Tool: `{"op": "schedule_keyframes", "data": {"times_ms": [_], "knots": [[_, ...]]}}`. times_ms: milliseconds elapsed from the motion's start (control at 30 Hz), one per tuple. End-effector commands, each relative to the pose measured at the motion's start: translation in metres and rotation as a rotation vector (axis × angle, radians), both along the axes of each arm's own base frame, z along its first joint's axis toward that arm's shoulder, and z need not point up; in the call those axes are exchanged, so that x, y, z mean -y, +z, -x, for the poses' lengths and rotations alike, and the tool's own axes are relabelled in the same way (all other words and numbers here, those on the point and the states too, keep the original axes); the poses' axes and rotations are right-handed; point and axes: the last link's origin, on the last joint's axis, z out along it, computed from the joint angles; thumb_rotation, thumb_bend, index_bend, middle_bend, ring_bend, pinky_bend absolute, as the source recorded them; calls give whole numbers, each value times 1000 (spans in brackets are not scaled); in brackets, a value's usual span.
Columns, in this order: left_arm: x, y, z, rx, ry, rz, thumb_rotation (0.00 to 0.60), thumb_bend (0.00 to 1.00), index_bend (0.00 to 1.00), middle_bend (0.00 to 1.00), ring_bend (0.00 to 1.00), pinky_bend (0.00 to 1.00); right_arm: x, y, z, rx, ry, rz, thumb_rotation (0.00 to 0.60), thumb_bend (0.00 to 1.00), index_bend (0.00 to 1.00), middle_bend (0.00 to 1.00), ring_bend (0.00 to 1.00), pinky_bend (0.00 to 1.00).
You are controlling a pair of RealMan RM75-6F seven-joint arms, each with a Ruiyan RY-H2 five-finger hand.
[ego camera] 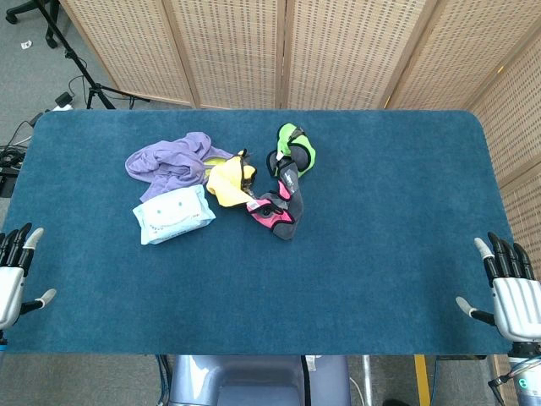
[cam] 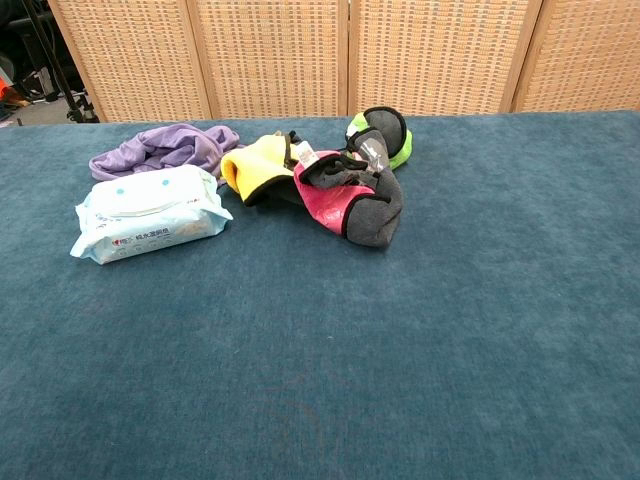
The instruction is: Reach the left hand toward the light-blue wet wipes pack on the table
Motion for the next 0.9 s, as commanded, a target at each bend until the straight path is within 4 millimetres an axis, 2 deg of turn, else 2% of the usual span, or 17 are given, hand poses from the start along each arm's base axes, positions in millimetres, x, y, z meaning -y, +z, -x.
{"op": "schedule_keyframes", "data": {"times_ms": [33, 300, 567, 600, 633, 667, 700, 733, 767, 800, 833, 900], "knots": [[1, 0, 0, 1, -1, -1, 600, 0, 0, 0, 0, 0, -1, 1, 0, 2, 2, 2, 600, 0, 0, 0, 0, 0], [2, 1, 0, 2, -7, -6, 600, 0, 0, 0, 0, 0, -2, 3, 0, 7, 2, 5, 600, 0, 0, 0, 0, 0], [-4, 8, -11, 65, -104, -67, 600, 0, 0, 4, 3, 10, -2, 2, 0, 10, -1, 5, 600, 0, 0, 0, 0, 0], [-6, 9, -13, 73, -114, -77, 600, 0, 0, 48, 41, 43, -1, 2, 0, 10, -2, 5, 600, 0, 0, 0, 0, 0], [-10, 11, -16, 80, -129, -88, 600, 0, 0, 182, 159, 132, 0, 3, 0, 9, -5, 5, 600, 0, 0, 0, 0, 0], [-13, 13, -21, 83, -144, -97, 600, 1, 0, 369, 333, 278, 0, 3, 1, 9, -9, 6, 600, 0, 0, 0, 0, 0], [-19, 16, -28, 92, -168, -106, 600, 10, 0, 508, 466, 393, 1, 3, 2, 9, -13, 8, 600, 0, 0, 0, 0, 0], [-25, 18, -36, 101, -184, -105, 600, 41, 0, 664, 628, 554, 3, 3, 3, 10, -20, 11, 600, 0, 0, 0, 0, 0], [-32, 20, -45, 104, -200, -106, 600, 100, 0, 774, 749, 696, 5, 4, 3, 11, -25, 13, 600, 0, 0, 0, 0, 0], [-52, 22, -70, 112, -277, -117, 600, 156, 0, 830, 812, 771, 7, 5, 5, 14, -36, 24, 600, 0, 0, 0, 0, 0], [-70, 21, -89, 124, -314, -111, 600, 263, 0, 892, 885, 857, 9, 7, 7, 17, -45, 33, 600, 0, 0, 0, 0, 0], [-95, 16, -107, 135, -303, -73, 600, 486, 0, 943, 950, 937, 11, 8, 8, 20, -55, 40, 600, 0, 0, 0, 0, 0]]}}
